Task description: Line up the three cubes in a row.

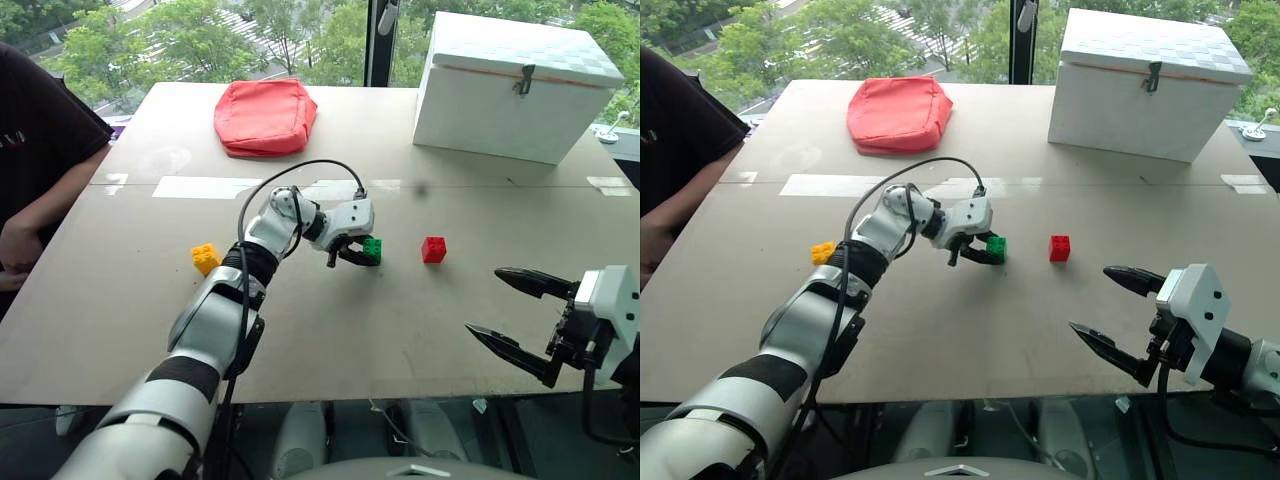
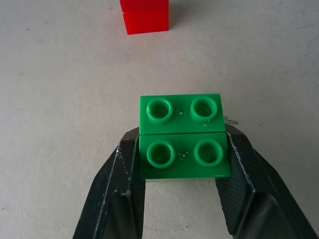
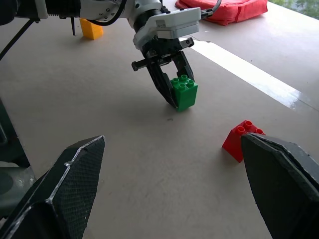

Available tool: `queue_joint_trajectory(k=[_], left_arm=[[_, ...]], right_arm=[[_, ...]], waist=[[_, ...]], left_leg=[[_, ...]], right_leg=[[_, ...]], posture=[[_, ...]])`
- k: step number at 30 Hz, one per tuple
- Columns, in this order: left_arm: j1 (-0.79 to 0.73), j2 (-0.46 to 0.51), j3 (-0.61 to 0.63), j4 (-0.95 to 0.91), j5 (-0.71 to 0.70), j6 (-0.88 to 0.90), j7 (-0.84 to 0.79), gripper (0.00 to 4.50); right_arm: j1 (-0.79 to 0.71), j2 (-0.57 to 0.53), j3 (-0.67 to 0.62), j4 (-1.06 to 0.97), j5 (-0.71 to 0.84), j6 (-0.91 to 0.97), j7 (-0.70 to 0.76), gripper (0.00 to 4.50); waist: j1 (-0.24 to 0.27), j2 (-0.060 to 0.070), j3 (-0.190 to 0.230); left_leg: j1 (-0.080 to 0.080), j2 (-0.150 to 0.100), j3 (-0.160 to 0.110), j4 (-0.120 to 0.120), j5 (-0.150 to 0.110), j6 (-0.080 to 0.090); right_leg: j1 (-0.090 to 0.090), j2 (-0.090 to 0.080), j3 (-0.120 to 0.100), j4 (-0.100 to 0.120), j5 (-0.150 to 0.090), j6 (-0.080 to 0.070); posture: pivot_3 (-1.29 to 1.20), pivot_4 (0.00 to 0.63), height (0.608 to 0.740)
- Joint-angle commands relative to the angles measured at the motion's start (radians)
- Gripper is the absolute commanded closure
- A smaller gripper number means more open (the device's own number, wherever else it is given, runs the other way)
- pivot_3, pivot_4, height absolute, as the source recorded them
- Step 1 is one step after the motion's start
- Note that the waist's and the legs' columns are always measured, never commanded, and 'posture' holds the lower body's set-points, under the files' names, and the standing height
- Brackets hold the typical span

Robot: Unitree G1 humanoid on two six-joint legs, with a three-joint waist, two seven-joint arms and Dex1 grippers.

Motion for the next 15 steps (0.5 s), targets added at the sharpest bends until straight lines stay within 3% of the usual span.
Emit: queue_joint_trajectory(k=[1, 2, 4, 5, 6, 11, 15], left_arm=[[-0.038, -0.005, 0.011, 0.024, 0.009, -0.025, 0.006, 2.11], [-0.043, -0.006, 0.011, 0.033, 0.012, -0.031, 0.012, 1.91], [-0.049, -0.007, 0.014, 0.045, 0.015, -0.034, 0.024, 0.77], [-0.049, -0.006, 0.018, 0.046, 0.015, -0.034, 0.027, 0.64], [-0.046, -0.001, 0.022, 0.035, 0.010, -0.028, 0.017, 0.11], [0.013, 0.073, 0.071, -0.123, -0.043, 0.085, -0.021, 0.03], [0.184, 0.205, 0.163, -0.514, -0.144, 0.357, -0.020, 0.03]], right_arm=[[0.010, 0.000, -0.045, -0.030, 0.014, -0.024, -0.009, 0.00], [0.012, -0.001, -0.046, -0.030, 0.014, -0.025, -0.010, 0.00], [0.013, -0.003, -0.046, -0.030, 0.014, -0.025, -0.012, 0.00], [0.016, -0.004, -0.048, -0.029, 0.014, -0.026, -0.011, 0.00], [0.017, -0.004, -0.049, -0.029, 0.014, -0.027, -0.011, 0.00], [0.010, -0.009, -0.042, -0.023, 0.017, -0.029, -0.008, 0.00], [-0.030, -0.017, -0.003, -0.011, 0.025, -0.037, 0.004, 0.00]], waist=[[0.000, 0.000, 0.000], [0.000, 0.000, 0.000], [0.000, 0.000, 0.000], [0.000, 0.000, 0.000], [0.000, 0.000, 0.000], [-0.003, 0.000, 0.000], [-0.017, 0.001, 0.000]], left_leg=[[0.000, 0.000, 0.000, 0.000, 0.000, 0.000], [0.000, 0.000, -0.001, 0.000, 0.000, 0.000], [0.000, 0.000, -0.001, 0.000, 0.000, 0.000], [0.000, 0.000, -0.001, 0.000, 0.000, 0.000], [0.000, 0.000, -0.001, 0.000, 0.000, 0.000], [0.000, 0.000, -0.001, 0.000, 0.000, 0.000], [0.001, 0.002, -0.001, -0.001, 0.000, 0.000]], right_leg=[[0.000, 0.000, 0.000, 0.000, 0.000, 0.000], [0.000, 0.000, 0.000, 0.000, 0.000, 0.000], [0.000, 0.000, 0.000, 0.000, 0.000, 0.000], [0.000, 0.000, 0.000, 0.000, 0.000, 0.000], [0.000, 0.000, 0.000, 0.000, 0.000, 0.000], [0.000, 0.000, 0.000, 0.000, 0.000, 0.000], [0.000, 0.000, 0.001, 0.000, 0.000, 0.000]], posture=[[0.00, 0.150, 0.740], [0.00, 0.150, 0.740], [0.00, 0.150, 0.740], [0.00, 0.150, 0.740], [0.00, 0.150, 0.740], [0.00, 0.150, 0.740], [0.00, 0.150, 0.740]])
